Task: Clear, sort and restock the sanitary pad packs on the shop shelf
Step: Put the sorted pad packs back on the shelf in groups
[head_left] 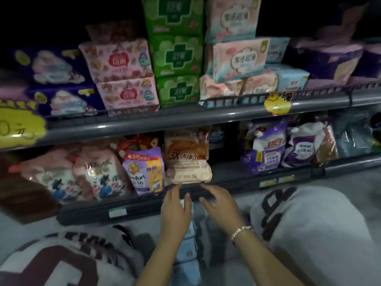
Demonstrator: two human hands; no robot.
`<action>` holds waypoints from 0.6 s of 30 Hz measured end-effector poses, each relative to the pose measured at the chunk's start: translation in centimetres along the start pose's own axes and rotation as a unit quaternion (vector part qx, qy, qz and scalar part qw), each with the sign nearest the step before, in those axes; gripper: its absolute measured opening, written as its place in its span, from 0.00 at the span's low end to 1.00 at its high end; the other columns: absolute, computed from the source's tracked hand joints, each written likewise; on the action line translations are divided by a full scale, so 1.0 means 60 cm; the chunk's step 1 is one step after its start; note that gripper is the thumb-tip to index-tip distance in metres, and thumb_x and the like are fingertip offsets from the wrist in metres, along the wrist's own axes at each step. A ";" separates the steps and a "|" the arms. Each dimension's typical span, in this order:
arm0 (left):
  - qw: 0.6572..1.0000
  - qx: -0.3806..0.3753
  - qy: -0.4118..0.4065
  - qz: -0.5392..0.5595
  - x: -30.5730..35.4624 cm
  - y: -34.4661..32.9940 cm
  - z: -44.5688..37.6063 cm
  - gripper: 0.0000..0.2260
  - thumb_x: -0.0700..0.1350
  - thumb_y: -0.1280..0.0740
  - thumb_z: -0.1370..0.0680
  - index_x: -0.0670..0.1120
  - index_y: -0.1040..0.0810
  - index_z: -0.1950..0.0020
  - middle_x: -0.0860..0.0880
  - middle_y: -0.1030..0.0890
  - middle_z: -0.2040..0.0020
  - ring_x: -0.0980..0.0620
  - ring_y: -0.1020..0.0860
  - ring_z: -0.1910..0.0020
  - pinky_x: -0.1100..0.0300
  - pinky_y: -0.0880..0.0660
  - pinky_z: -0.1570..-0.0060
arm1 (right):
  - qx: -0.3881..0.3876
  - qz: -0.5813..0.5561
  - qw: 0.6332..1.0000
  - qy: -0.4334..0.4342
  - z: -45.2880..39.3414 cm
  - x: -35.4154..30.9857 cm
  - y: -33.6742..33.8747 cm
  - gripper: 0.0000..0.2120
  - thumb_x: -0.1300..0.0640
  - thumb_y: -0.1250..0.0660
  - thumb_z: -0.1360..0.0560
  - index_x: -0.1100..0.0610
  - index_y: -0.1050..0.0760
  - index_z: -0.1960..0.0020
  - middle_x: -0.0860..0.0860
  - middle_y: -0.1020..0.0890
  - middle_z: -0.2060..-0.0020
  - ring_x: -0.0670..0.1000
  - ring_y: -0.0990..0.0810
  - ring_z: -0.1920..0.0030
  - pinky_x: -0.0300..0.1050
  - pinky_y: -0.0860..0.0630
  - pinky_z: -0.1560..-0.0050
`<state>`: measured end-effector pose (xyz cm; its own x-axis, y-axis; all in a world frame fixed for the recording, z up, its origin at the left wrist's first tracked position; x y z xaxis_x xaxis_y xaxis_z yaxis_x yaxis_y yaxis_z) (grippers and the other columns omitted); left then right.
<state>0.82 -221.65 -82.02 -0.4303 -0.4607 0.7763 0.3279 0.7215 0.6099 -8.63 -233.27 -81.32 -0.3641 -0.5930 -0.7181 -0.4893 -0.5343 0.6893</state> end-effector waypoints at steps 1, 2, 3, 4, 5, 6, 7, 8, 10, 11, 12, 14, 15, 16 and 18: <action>1.000 -0.004 -0.002 -0.029 -0.026 -0.007 0.004 0.19 0.45 0.36 0.20 0.42 0.29 0.30 0.44 0.25 0.34 0.44 0.27 0.36 0.52 0.29 0.40 | -0.015 0.041 0.999 0.014 0.005 0.008 -0.019 0.22 0.48 0.36 0.23 0.50 0.28 0.31 0.48 0.24 0.34 0.51 0.27 0.35 0.45 0.33 0.33; 0.998 -0.014 0.001 -0.057 -0.053 -0.017 0.007 0.19 0.44 0.35 0.20 0.40 0.28 0.31 0.42 0.25 0.36 0.42 0.26 0.37 0.50 0.29 0.40 | -0.029 0.079 0.996 0.026 0.008 0.017 -0.039 0.24 0.45 0.39 0.24 0.50 0.29 0.30 0.48 0.26 0.32 0.52 0.29 0.33 0.46 0.36 0.32; 0.996 -0.028 0.007 -0.081 -0.081 -0.027 0.010 0.19 0.43 0.34 0.21 0.39 0.28 0.32 0.40 0.24 0.37 0.39 0.26 0.38 0.48 0.29 0.41 | -0.044 0.117 0.991 0.038 0.010 0.026 -0.059 0.25 0.44 0.41 0.24 0.49 0.31 0.28 0.48 0.29 0.30 0.52 0.30 0.31 0.46 0.39 0.31; 0.994 -0.045 0.018 -0.097 -0.110 -0.038 0.013 0.19 0.42 0.33 0.22 0.38 0.27 0.32 0.38 0.24 0.37 0.37 0.26 0.39 0.46 0.29 0.42 | -0.064 0.149 0.986 0.042 0.011 0.036 -0.078 0.25 0.45 0.40 0.23 0.48 0.33 0.27 0.48 0.31 0.28 0.52 0.33 0.29 0.45 0.41 0.30; 0.992 -0.059 0.029 -0.108 -0.136 -0.045 0.016 0.20 0.42 0.32 0.22 0.38 0.27 0.32 0.37 0.25 0.37 0.36 0.26 0.39 0.44 0.29 0.42 | -0.082 0.166 0.982 0.045 0.011 0.049 -0.097 0.26 0.46 0.38 0.22 0.48 0.35 0.26 0.47 0.33 0.27 0.51 0.34 0.28 0.45 0.42 0.30; 0.990 -0.068 0.044 -0.118 -0.159 -0.049 0.017 0.21 0.43 0.33 0.22 0.38 0.28 0.31 0.37 0.26 0.35 0.36 0.27 0.38 0.43 0.29 0.41 | -0.097 0.170 0.980 0.041 0.011 0.063 -0.115 0.26 0.48 0.36 0.22 0.48 0.36 0.26 0.47 0.33 0.27 0.51 0.35 0.28 0.45 0.42 0.30; 0.987 -0.078 0.063 -0.123 -0.179 -0.052 0.018 0.22 0.44 0.34 0.22 0.39 0.30 0.29 0.37 0.28 0.33 0.36 0.28 0.36 0.43 0.30 0.40 | -0.113 0.171 0.978 0.034 0.008 0.075 -0.130 0.27 0.48 0.35 0.22 0.48 0.37 0.25 0.48 0.32 0.27 0.51 0.35 0.28 0.45 0.41 0.30; 0.985 -0.090 0.084 -0.120 -0.198 -0.054 0.018 0.23 0.45 0.35 0.21 0.40 0.32 0.28 0.38 0.30 0.31 0.37 0.29 0.35 0.44 0.31 0.38 | -0.133 0.170 0.976 0.023 0.006 0.086 -0.143 0.27 0.48 0.35 0.22 0.48 0.37 0.25 0.48 0.32 0.27 0.50 0.35 0.28 0.44 0.41 0.30; 0.983 -0.107 0.118 -0.093 -0.230 -0.058 0.013 0.24 0.46 0.36 0.20 0.40 0.36 0.26 0.38 0.33 0.29 0.38 0.31 0.32 0.46 0.32 0.35 | -0.163 0.156 0.974 -0.004 0.000 0.103 -0.166 0.27 0.48 0.35 0.22 0.49 0.38 0.25 0.48 0.34 0.26 0.51 0.36 0.27 0.45 0.40 0.28; 0.982 -0.112 0.131 -0.074 -0.242 -0.061 0.009 0.25 0.45 0.36 0.20 0.40 0.37 0.25 0.37 0.34 0.28 0.37 0.33 0.31 0.47 0.32 0.35 | -0.175 0.142 0.974 -0.019 -0.005 0.111 -0.177 0.27 0.48 0.35 0.22 0.49 0.38 0.25 0.49 0.35 0.26 0.51 0.36 0.27 0.45 0.40 0.28; 0.982 -0.115 0.139 -0.056 -0.252 -0.064 0.003 0.25 0.45 0.36 0.20 0.41 0.37 0.25 0.37 0.35 0.28 0.37 0.34 0.30 0.48 0.33 0.35 | -0.184 0.130 0.974 -0.032 -0.011 0.118 -0.187 0.28 0.49 0.35 0.22 0.49 0.37 0.25 0.50 0.35 0.26 0.52 0.37 0.27 0.46 0.39 0.27; 0.979 -0.128 0.155 -0.026 -0.264 -0.075 -0.010 0.25 0.43 0.36 0.20 0.41 0.38 0.25 0.38 0.35 0.28 0.39 0.34 0.30 0.52 0.34 0.35 | -0.192 0.110 0.974 -0.054 -0.026 0.132 -0.209 0.28 0.49 0.34 0.23 0.49 0.37 0.25 0.50 0.35 0.26 0.52 0.37 0.27 0.47 0.38 0.28; 0.977 -0.134 0.167 -0.010 -0.271 -0.082 -0.017 0.25 0.43 0.36 0.20 0.41 0.39 0.24 0.39 0.34 0.28 0.40 0.33 0.30 0.54 0.35 0.36 | -0.194 0.098 0.974 -0.064 -0.034 0.140 -0.220 0.29 0.49 0.33 0.23 0.49 0.38 0.25 0.50 0.34 0.26 0.52 0.36 0.27 0.48 0.37 0.28; 0.974 -0.139 0.180 0.006 -0.277 -0.090 -0.024 0.25 0.42 0.36 0.20 0.41 0.39 0.25 0.40 0.33 0.29 0.41 0.31 0.31 0.56 0.34 0.37 | -0.197 0.088 0.973 -0.080 -0.041 0.146 -0.229 0.30 0.49 0.32 0.23 0.50 0.39 0.24 0.50 0.34 0.27 0.52 0.35 0.28 0.49 0.36 0.29; 0.968 -0.142 0.201 0.045 -0.293 -0.110 -0.038 0.24 0.41 0.35 0.21 0.42 0.37 0.26 0.41 0.29 0.32 0.41 0.28 0.34 0.56 0.32 0.39 | -0.197 0.047 0.972 -0.121 -0.058 0.159 -0.247 0.32 0.52 0.31 0.24 0.51 0.41 0.24 0.50 0.32 0.28 0.53 0.31 0.31 0.47 0.32 0.32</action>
<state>8.14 -219.49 -99.30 -0.0457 -0.6080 0.7926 0.5907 0.6235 0.5123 -2.08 -233.13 -98.08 -0.5912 -0.5178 -0.6184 -0.1201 -0.7017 0.7023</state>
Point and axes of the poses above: each hand's wrist, its own z-axis away from the middle knuckle, its own y-axis out of the back of the hand, x = y × z, the point moved 2 cm from there along -z, towards the middle knuckle
